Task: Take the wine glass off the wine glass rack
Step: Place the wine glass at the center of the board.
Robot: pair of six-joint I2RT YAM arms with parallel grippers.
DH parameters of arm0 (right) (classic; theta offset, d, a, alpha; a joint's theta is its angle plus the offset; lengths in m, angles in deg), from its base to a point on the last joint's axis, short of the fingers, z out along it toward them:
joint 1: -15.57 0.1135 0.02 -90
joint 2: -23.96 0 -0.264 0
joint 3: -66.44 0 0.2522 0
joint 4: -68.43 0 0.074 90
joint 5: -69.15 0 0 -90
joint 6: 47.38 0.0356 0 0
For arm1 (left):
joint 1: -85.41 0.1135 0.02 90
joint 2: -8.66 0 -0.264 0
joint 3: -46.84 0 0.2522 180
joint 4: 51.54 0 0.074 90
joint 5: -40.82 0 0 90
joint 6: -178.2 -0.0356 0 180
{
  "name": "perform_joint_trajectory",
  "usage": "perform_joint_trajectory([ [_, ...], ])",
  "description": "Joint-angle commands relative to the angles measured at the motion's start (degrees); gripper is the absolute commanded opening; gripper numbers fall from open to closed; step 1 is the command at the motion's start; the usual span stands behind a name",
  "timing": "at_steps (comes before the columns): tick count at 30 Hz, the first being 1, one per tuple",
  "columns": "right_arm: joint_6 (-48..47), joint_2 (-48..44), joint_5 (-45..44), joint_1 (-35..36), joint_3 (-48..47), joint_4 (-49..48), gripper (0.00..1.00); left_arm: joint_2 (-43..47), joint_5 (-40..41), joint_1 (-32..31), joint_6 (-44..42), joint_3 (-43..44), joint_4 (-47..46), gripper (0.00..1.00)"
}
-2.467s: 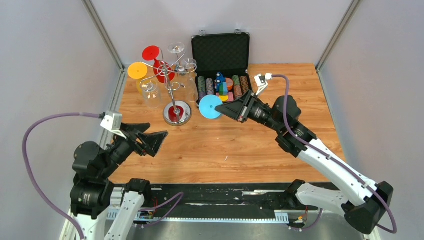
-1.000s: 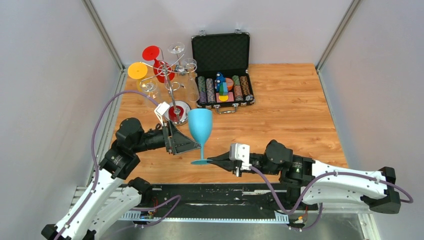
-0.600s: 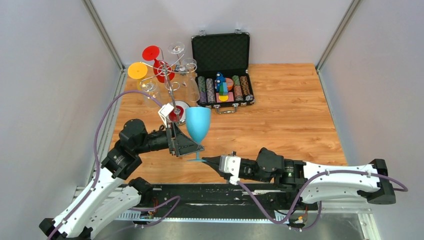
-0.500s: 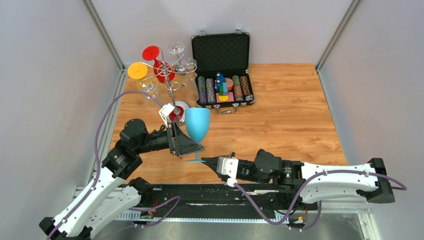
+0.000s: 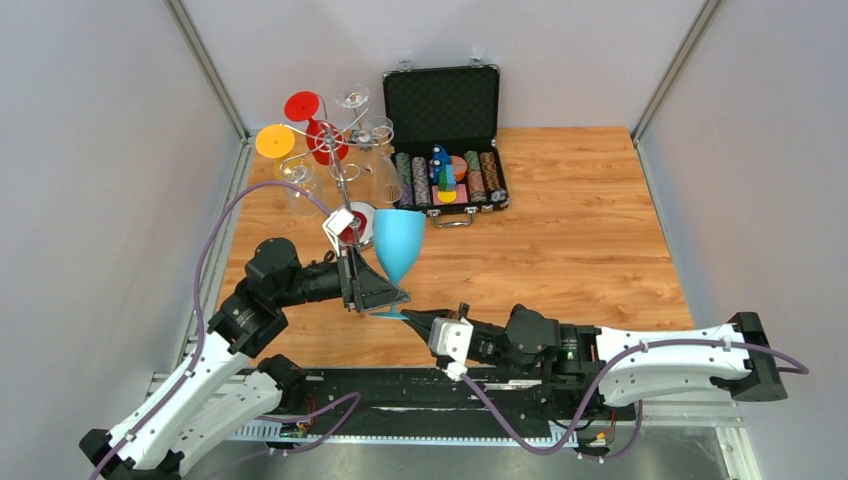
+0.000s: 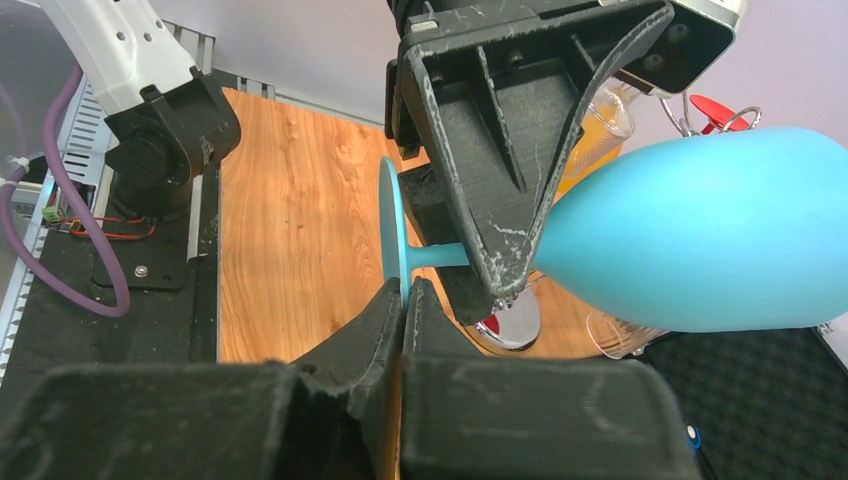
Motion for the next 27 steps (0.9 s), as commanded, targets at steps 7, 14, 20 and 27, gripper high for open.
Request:
perform_joint_trajectory([
  [7,-3.06,1.37,-3.00,0.98,-1.14,-5.11,0.00,-0.91,-0.99,-0.50,-0.94,-1.46,-4.17,0.38],
  [14,-2.00,0.72,-3.55,1.09,-2.65,-2.38,0.00,-1.04,-1.09,-0.51,-2.32,-1.16,-3.08,0.03],
  [20,0.47,-0.66,-3.95,1.06,-3.98,2.46,0.25,-0.96,-0.84,-0.47,-4.24,-0.72,-1.44,0.00],
  [27,4.10,-5.04,-3.15,1.00,-6.70,10.12,0.44,-0.88,-1.00,-0.49,-10.76,1.94,5.21,0.00],
])
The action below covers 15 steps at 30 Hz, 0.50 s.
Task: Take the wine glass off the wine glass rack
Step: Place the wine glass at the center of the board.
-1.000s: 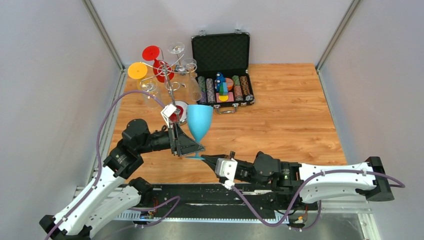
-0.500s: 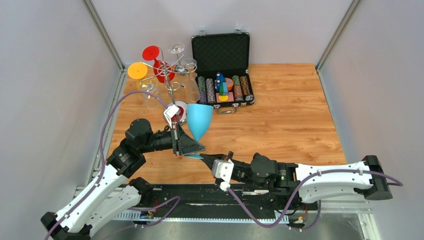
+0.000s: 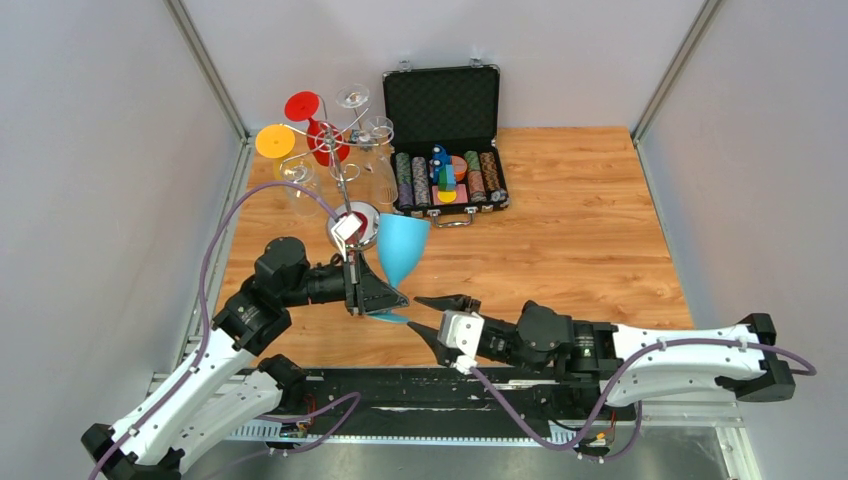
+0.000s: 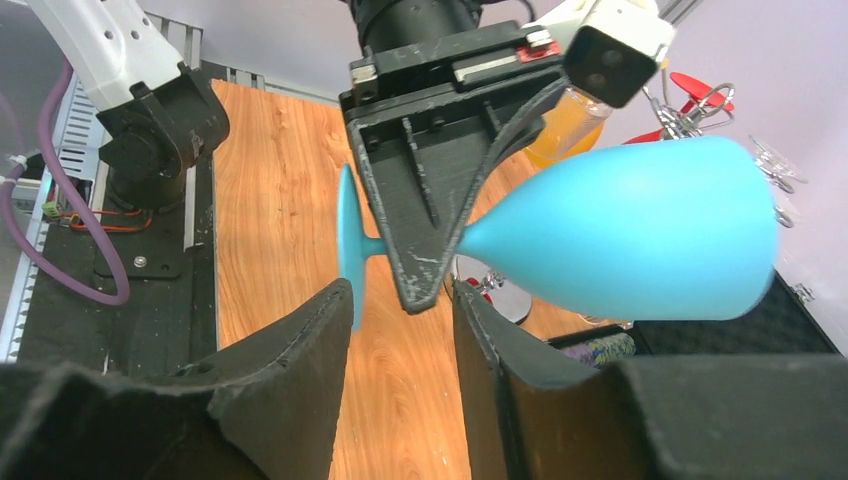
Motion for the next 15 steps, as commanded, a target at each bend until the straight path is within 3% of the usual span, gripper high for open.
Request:
perform_joint_trajectory([
  [1,3.97,-3.84,-0.12,0.26,-4.65,5.92,0.45,0.24,-0.51,-0.21,-7.36,3.74,4.01,0.00],
  [9,11.96,-3.62,0.01,-1.49,-13.53,17.36,0.52,0.27,-1.83,-0.22,-21.21,7.50,17.18,0.00],
  [15,18.32,1.05,6.18,-6.14,-23.38,27.37,0.57,0.18,-3.43,-0.15,-29.66,10.48,26.72,0.00],
])
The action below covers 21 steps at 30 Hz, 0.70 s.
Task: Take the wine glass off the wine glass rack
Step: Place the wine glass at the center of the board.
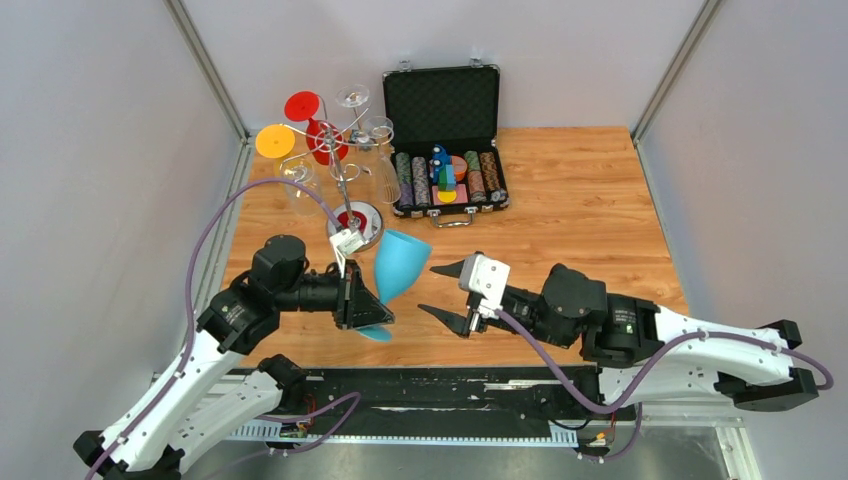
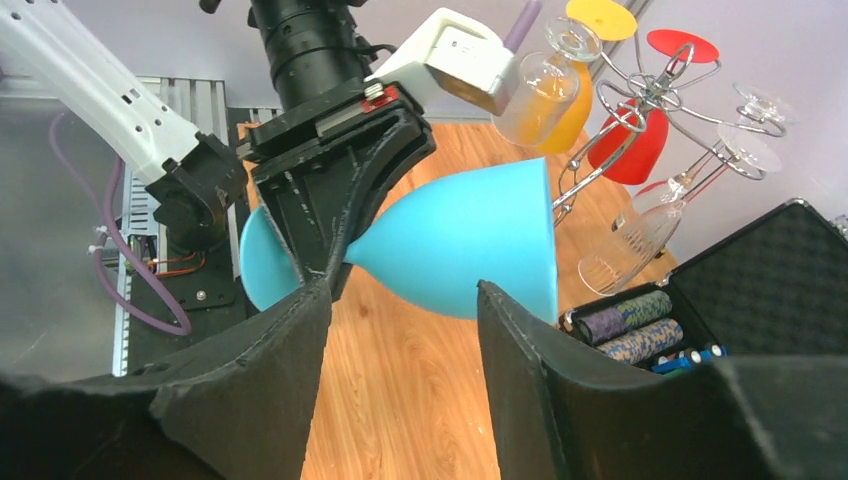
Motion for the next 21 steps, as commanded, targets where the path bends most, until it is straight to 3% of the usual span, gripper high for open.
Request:
perform_joint_trajectory([
  [1,6.91,2.82,6.61,-2.79,-8.65,9.41,0.59,0.10,-2.34,-0.15,-11.18,4.26,8.31,0.00],
  [9,14.83,8.23,25.09,-10.80,-20.20,20.27,0.63,1.05,-6.80,-0.21,-19.22,6.72,16.19,0.00],
  [21,17.93,10.69,40.45,-15.31,-24.13,22.15,0.64,8.01,-11.65,-0.81,-17.76,5.00,13.50,0.00],
])
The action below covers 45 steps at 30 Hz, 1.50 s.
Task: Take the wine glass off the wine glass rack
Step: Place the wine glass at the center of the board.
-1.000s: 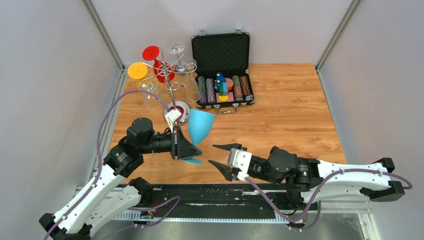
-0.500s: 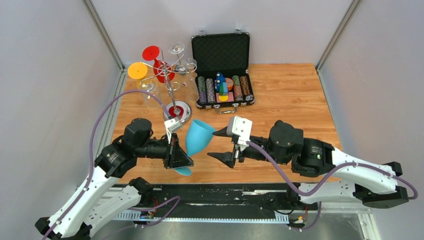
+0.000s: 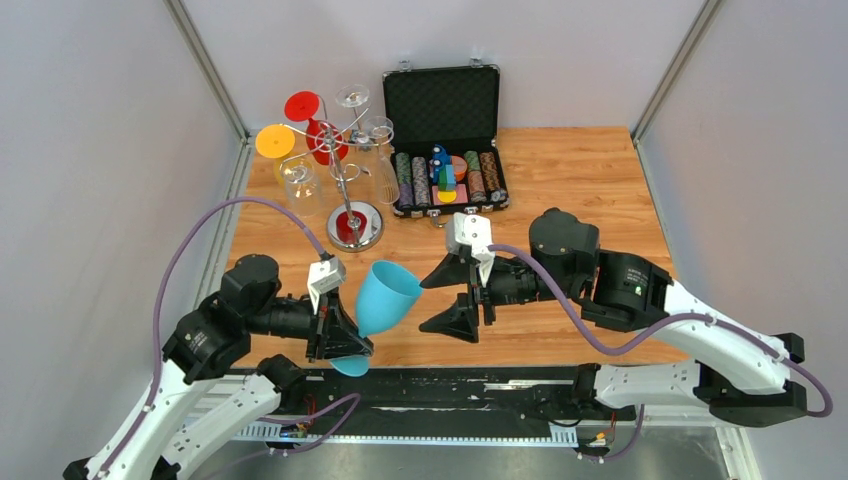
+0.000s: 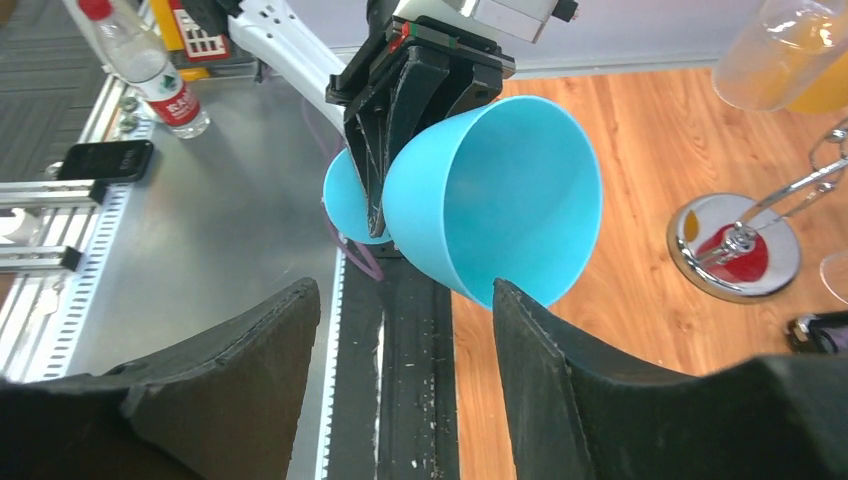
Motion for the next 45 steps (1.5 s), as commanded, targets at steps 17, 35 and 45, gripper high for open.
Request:
perform_joint_trajectory([
  [17,0.59,9.69,19.49,-1.75,-9.69,0.52,0.57,2.55,-3.02,-2.52,-1.33,0.53,-2.01,0.00],
  [35,1.41,13.14,24.71,-1.97,-10.63,0.84,0.00,2.65,-1.97,-2.71,-1.21,0.69,-2.45,0.09],
  [45,0.06,8.98,21.49,-2.77,-4.48,1.41,0.00,3.01,3.67,-2.71,-1.92,1.45,-0.75,0.84],
])
